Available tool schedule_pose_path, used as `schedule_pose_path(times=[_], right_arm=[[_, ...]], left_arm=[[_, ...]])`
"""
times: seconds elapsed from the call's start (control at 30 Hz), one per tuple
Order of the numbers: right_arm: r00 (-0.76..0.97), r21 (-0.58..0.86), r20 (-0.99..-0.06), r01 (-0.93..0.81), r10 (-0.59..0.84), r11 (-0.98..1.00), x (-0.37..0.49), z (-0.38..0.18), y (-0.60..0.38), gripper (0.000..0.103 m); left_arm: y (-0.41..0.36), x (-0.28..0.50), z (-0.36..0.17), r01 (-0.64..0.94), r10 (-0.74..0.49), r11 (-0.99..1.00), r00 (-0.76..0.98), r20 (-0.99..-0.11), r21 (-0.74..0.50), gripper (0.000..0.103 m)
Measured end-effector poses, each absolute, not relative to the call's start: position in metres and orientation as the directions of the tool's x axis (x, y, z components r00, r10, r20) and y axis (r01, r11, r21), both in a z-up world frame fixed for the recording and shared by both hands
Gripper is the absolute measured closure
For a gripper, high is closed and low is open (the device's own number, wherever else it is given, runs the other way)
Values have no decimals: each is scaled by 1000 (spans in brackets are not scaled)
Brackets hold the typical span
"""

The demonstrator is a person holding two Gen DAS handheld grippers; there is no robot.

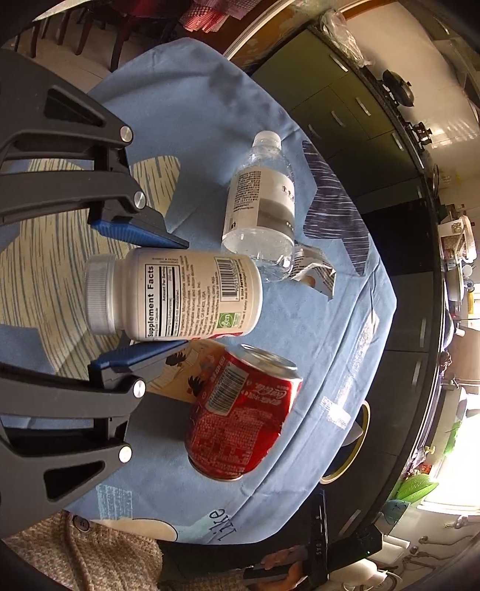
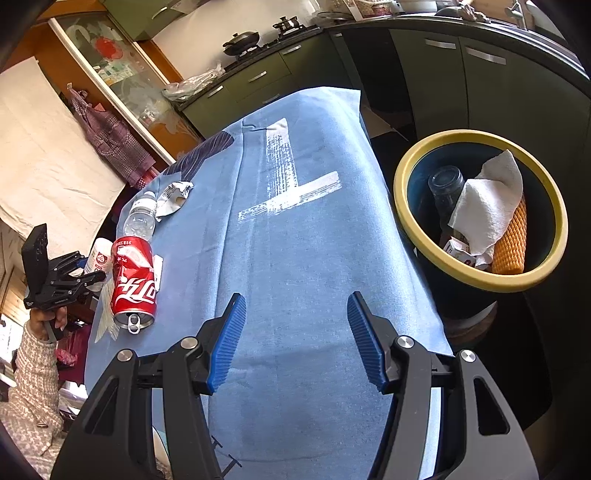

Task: Collect trash
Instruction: 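Grasp the white supplement bottle with the left gripper and lift it, then carry the supplement bottle over the bin and open the left gripper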

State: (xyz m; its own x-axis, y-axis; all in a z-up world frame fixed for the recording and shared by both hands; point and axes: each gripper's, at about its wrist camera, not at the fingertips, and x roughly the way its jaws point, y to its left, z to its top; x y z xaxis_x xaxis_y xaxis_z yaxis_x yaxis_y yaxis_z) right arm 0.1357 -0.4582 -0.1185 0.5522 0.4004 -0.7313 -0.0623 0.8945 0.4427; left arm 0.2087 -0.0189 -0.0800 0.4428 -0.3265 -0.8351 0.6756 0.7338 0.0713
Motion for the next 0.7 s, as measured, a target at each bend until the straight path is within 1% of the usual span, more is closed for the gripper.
schedule_pose_path(times=[0.17, 0.3, 0.43, 0.5, 0.6, 0.7], right_arm=[[587, 457, -705, -54, 398, 888, 125, -112, -466, 46], [636, 447, -685, -19, 356, 894, 110, -102, -486, 46], [683, 403, -681, 47, 265, 914, 88, -95, -513, 46], [700, 405, -673, 78, 239, 911, 76, -96, -530, 46], [717, 430, -659, 111, 227, 896, 60, -101, -554, 45], [728, 443, -654, 147, 206, 884, 42, -106, -575, 45]], left_arm=[[-39, 193, -46, 680, -353, 730, 464, -812, 71, 58], [-84, 184, -18, 691, -388, 720, 469, -793, 56, 58], [-155, 184, 9, 733, -459, 680, 435, -775, 9, 58], [-198, 189, 16, 760, -498, 649, 392, -773, -33, 58], [-266, 203, 13, 792, -522, 605, 317, -792, -82, 58], [-333, 215, -6, 820, -516, 566, 272, -813, -84, 58]])
